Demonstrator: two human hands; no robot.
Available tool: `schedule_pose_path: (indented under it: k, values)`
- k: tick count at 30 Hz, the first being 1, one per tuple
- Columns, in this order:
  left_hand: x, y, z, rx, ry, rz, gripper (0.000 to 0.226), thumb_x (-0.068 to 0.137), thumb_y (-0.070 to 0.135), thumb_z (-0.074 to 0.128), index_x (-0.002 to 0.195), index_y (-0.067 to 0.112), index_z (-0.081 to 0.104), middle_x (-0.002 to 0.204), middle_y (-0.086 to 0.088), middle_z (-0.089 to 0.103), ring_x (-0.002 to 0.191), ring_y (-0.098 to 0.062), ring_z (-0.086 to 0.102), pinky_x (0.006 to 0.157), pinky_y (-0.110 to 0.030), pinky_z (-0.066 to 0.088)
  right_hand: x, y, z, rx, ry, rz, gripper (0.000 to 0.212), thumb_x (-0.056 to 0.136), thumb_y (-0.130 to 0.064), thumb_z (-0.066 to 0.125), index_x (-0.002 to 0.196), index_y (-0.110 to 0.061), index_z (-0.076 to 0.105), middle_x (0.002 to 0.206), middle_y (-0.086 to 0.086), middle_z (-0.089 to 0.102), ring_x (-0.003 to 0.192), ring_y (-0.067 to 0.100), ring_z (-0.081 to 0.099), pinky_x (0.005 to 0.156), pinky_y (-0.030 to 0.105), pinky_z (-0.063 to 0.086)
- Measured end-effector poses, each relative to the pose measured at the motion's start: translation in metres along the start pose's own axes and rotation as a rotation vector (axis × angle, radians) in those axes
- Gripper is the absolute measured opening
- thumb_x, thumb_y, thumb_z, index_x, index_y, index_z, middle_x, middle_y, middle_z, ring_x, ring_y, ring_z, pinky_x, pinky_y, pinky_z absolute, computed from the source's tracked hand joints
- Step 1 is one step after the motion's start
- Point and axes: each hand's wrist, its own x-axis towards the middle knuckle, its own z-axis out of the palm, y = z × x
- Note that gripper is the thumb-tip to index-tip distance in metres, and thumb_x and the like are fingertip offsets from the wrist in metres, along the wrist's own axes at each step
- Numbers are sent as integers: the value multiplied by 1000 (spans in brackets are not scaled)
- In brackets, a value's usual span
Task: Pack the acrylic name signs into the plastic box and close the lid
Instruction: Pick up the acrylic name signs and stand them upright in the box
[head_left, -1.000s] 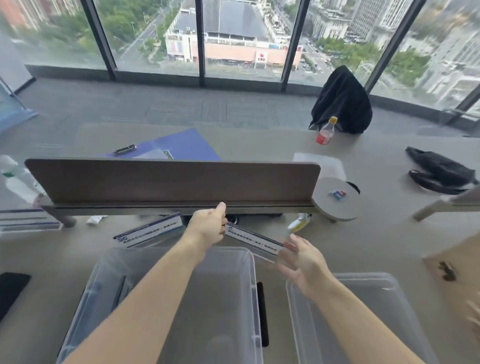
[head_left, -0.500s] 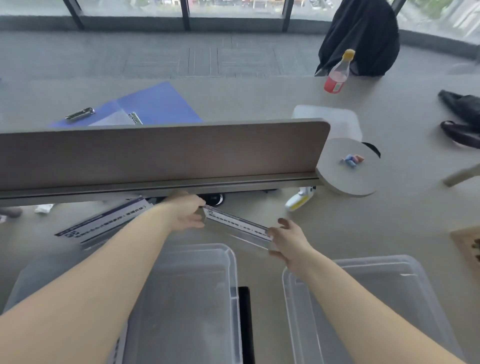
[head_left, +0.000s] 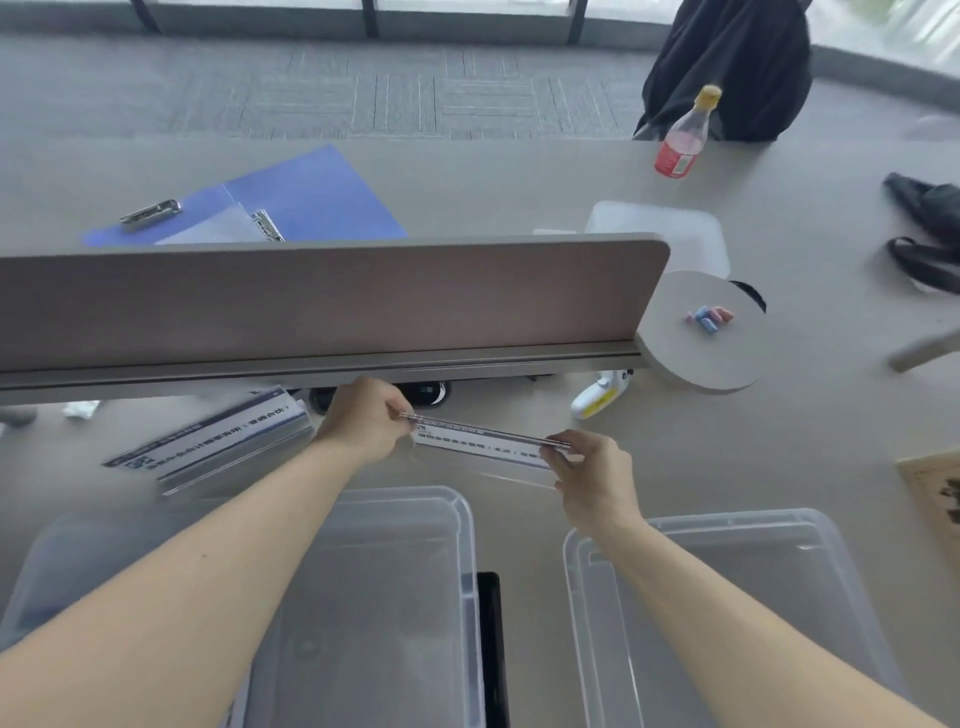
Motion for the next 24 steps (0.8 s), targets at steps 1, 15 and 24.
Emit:
schedule_pose_path:
  k: [1,15,24]
  values:
    - [-6,4,-9,62,-18,42,10,87,20,77,94,14,81,93,-3,78,92,-23,71,72,-25,46,-6,-6,-8,-32,6,-36,9,91,-20,68,90,-23,77,88,-4,70,92,20,69,81,42,58]
    - [-168,81,-94,-11,18,763,24,101,25,59,120,36,68,88,9,76,76,-14,67,80,-34,56,-175,-182,-155,-872,224,-721,22,94,-42,58,91,-23,68,84,-4,72,82,28,67,65,32,46]
    - [-252,25,-144,-543,-9,545,16,101,18,62,107,20,77,97,1,82,89,-25,78,85,-43,61,-241,-180,-140,-304,306,-768,80,82,-54,68,150,-29,33,145,-8,45,123,11,53,98,37,49]
